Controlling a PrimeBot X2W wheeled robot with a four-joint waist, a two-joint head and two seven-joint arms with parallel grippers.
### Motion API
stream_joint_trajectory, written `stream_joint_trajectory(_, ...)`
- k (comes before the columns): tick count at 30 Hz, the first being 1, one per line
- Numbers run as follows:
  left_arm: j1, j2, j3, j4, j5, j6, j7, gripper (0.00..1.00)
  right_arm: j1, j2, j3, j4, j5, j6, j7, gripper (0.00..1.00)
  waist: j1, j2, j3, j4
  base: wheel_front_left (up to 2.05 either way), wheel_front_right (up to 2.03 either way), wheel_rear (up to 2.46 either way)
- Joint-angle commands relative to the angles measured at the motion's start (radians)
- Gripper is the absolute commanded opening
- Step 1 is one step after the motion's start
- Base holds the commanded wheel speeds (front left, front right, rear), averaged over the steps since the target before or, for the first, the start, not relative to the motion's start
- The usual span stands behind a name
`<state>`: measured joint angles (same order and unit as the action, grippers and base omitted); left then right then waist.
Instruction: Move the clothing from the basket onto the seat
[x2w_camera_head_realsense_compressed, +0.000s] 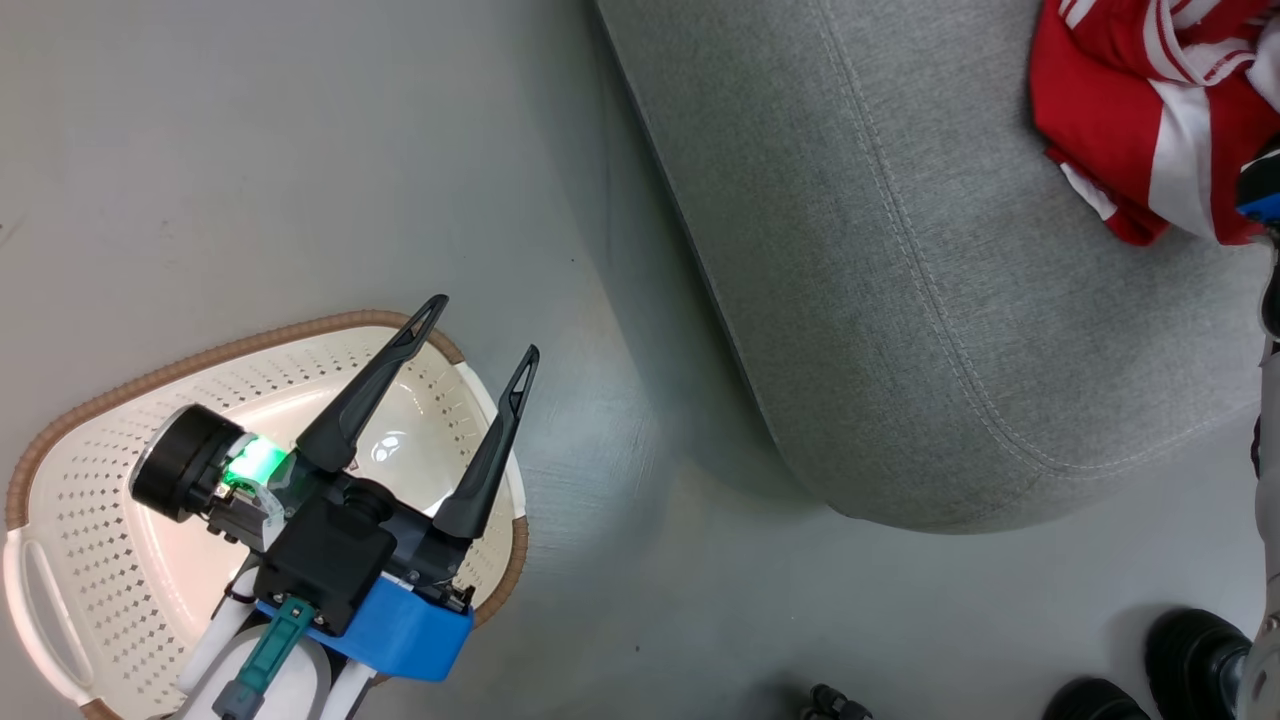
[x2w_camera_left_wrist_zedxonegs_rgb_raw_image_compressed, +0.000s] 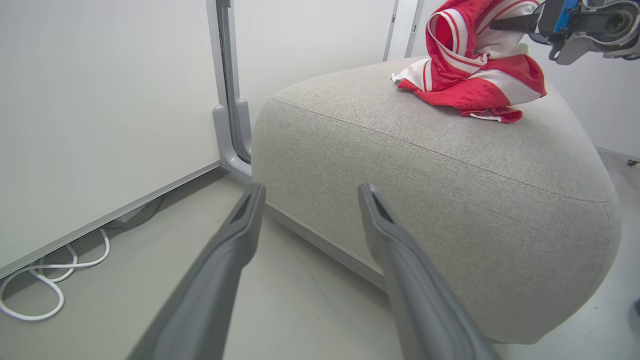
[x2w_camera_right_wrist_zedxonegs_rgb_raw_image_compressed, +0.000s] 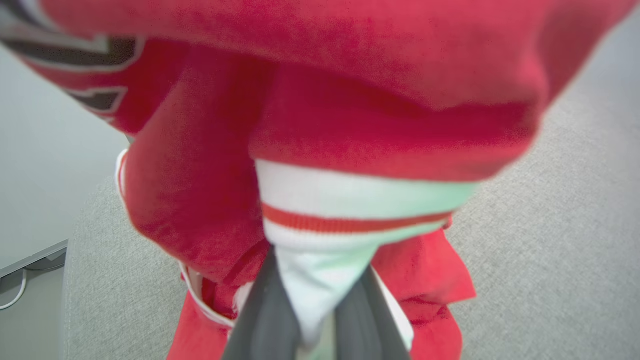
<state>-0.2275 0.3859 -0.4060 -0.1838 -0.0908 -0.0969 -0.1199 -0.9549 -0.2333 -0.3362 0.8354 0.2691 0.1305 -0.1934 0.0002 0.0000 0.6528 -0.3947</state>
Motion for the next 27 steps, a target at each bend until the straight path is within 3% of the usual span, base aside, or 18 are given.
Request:
stream_joint_trajectory(1, 0.004, 0.006, -0.002, -0.007, 0.004, 0.005, 0.0, 1.0, -0.008, 0.003, -0.005, 0.007, -0.009, 0.001, -0.006, 0.0, -0.0002, 0.0, 0.003, 0.003, 0.0, 0.0, 0.0)
stream_joint_trajectory(9, -0.01, 0.006, -0.004, 0.005, -0.006, 0.008, -0.008, 1.0, -0.047, 0.019, -0.031, 0.07, -0.051, 0.001, -0.035, 0.0, -0.0002, 0.0, 0.001, 0.01, 0.0, 0.0, 0.0)
stream_joint_trajectory(10, -0.012, 0.004, -0.005, 0.01, -0.009, 0.009, -0.014, 1.0, -0.048, 0.019, -0.033, 0.075, -0.055, 0.001, -0.038, 0.04, -0.0002, 0.0, -0.003, 0.012, 0.0, 0.0, 0.0)
stream_joint_trajectory(13, -0.014, -0.002, -0.01, 0.03, -0.014, 0.009, -0.026, 1.0, -0.048, 0.015, -0.026, 0.09, -0.065, 0.001, -0.039, 0.58, -0.0002, 0.0, -0.02, 0.016, 0.0, 0.0, 0.0)
stream_joint_trajectory(14, -0.015, -0.004, -0.011, 0.037, -0.017, 0.009, -0.03, 1.0, -0.047, 0.015, -0.019, 0.098, -0.07, 0.001, -0.034, 1.0, -0.0002, 0.0, -0.026, 0.017, 0.0, 0.0, 0.0)
stream_joint_trajectory(27, -0.014, -0.049, -0.035, 0.171, -0.067, 0.003, -0.105, 1.0, 0.026, -0.003, 0.063, 0.127, -0.084, 0.001, -0.032, 1.0, -0.0002, 0.0, -0.163, 0.029, 0.0, 0.0, 0.0)
